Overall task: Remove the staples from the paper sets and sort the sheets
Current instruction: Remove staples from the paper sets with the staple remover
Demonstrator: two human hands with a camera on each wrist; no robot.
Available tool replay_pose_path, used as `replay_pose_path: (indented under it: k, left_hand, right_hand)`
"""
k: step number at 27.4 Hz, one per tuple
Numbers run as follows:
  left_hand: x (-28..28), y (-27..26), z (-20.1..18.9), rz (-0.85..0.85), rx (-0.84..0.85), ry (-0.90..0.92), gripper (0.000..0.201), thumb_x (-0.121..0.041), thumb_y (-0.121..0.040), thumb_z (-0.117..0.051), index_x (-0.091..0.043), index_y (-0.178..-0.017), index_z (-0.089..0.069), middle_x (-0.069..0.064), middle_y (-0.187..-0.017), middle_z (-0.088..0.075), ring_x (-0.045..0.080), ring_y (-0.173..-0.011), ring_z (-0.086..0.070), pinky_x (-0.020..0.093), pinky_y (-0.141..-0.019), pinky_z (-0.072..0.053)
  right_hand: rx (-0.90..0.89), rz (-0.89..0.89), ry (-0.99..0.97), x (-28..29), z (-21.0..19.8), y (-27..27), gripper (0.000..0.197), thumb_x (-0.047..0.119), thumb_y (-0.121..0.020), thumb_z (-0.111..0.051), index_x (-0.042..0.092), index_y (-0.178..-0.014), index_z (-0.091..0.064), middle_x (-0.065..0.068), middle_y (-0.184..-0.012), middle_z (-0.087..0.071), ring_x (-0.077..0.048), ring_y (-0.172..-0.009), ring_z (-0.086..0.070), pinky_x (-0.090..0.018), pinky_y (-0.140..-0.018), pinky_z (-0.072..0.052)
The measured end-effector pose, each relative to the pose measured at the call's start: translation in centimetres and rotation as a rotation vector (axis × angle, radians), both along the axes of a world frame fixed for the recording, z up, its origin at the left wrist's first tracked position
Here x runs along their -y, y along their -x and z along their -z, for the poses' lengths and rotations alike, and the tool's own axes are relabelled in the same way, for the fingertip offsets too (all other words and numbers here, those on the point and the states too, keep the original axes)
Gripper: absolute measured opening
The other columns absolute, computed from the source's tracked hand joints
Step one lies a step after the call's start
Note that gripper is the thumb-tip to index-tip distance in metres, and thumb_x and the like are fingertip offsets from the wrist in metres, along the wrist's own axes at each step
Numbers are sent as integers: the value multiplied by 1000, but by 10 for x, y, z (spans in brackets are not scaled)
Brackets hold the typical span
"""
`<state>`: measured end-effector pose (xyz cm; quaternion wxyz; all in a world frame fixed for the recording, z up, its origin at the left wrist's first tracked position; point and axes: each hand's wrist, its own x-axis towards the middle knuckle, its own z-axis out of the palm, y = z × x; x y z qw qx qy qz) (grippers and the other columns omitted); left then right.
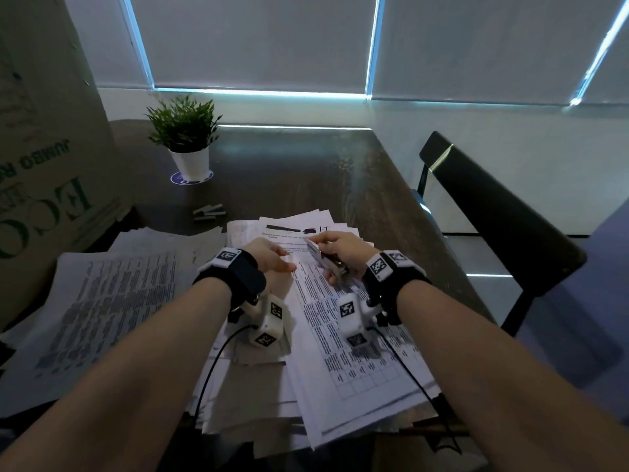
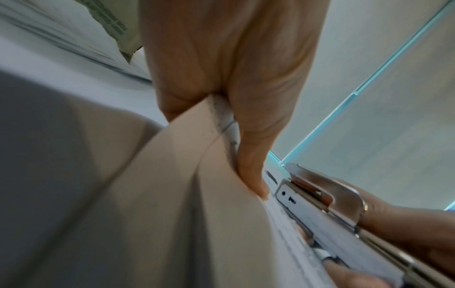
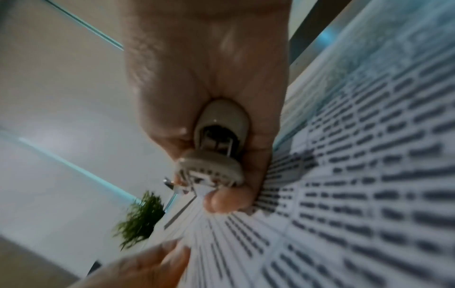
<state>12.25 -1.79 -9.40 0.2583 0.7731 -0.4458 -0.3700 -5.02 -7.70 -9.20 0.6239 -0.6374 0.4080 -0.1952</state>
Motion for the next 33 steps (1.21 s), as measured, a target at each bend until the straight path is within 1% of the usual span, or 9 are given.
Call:
replay_pose_path:
  k: [4,7,12,16,18,22,27,30,33]
  left_hand:
    - [-6,-1,0,-14,-43,28,42,-19,-81,-75,-13,-121,-63,1,-116,-61,16,-101,-52,28,-87,-39]
    - [-15,-10,-4,-26,-296,-102,46,-18,-89,-64,-10,-133,-51,8,-110,-62,23,-89,-59,35,-81,-47]
    - [-33,-21,-11,-30,-404,-179,54,3,-90,-56,-8,-139,-37,22,-118,-60,31,-78,-67,44,-63,-53]
    - [-33,-8,-7,-34,-258,-170,61,1,-70,-79,6,-125,-54,21,-102,-67,35,-94,-65,48,-92,-50]
    - [-25,-11,6,-112,-250,-132,78,-15,-54,-92,10,-119,-58,23,-104,-68,39,-98,-64,50,-89,-51]
    - [-19,-2,18,-271,-407,-24,80,-45,-56,-89,-5,-118,-58,21,-107,-65,40,-98,-62,43,-81,-50]
    - [-41,17,-3,-126,-361,-66,35,-7,-74,-79,5,-100,-58,17,-84,-61,28,-67,-57,38,-73,-48]
    - [-41,21,0,-133,-318,96,52,-10,-56,-88,3,-100,-63,18,-98,-70,35,-91,-66,48,-88,-53]
    - [-32,14,6,-149,-454,262,75,-25,-42,-92,-1,-107,-64,16,-103,-71,34,-98,-66,51,-92,-51]
  right_hand:
    - [-152,-8,132,-4,-5,2,28,10,-104,-43,18,-117,-67,-8,-89,-62,-17,-50,-61,-26,-40,-50]
    - [-448,-16,456,4,-25,30,34,9,-100,-46,20,-123,-69,-4,-123,-67,-14,-88,-65,-21,-69,-52]
    - [-1009,-48,600,16,-65,99,30,24,-96,-55,21,-121,-71,8,-117,-66,-20,-108,-62,-28,-95,-48]
    - [-1427,-102,574,81,-41,137,45,63,-71,-65,33,-104,-74,3,-110,-71,-26,-96,-67,-44,-89,-55]
    - [-1499,-98,556,71,-46,145,57,68,-58,-65,36,-106,-70,-2,-117,-68,-33,-102,-65,-47,-91,-54]
    - [-1413,-39,637,-1,-73,153,39,24,-94,-59,8,-130,-61,-15,-129,-61,-38,-119,-58,-47,-99,-49]
    - [-1297,240,647,6,-67,158,39,34,-90,-63,10,-120,-63,-15,-112,-64,-33,-96,-63,-43,-88,-54]
    - [-792,347,425,-2,-74,155,37,40,-92,-62,6,-106,-61,-13,-106,-64,-25,-90,-63,-35,-79,-52]
    - [-329,366,128,3,-54,145,81,73,-65,-73,7,-112,-66,-14,-110,-70,-25,-91,-66,-36,-86,-53]
